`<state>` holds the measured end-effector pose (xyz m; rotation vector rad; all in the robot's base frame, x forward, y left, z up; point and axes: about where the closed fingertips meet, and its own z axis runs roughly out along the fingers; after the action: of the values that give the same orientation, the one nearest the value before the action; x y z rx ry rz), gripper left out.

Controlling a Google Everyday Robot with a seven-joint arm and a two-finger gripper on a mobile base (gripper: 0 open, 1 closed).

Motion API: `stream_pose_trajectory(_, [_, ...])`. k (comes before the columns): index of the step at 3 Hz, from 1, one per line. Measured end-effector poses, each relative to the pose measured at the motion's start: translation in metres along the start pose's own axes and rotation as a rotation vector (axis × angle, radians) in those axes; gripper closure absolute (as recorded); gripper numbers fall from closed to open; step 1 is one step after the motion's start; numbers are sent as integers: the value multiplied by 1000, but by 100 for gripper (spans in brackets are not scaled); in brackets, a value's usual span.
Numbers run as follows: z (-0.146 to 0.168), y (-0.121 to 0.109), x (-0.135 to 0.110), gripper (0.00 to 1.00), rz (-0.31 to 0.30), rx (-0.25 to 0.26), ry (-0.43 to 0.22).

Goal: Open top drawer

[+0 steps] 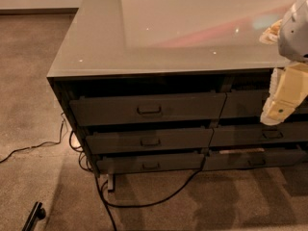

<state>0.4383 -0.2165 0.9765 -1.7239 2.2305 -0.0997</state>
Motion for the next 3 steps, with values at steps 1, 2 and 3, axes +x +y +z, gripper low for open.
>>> stream_pose_trajectory(1, [0, 0, 0, 0, 0, 0, 0])
stream_pose_trajectory(2, [2, -4, -1, 0, -3, -5, -30])
stream_pose_trajectory(3, [25, -4, -13, 0, -56, -50, -104])
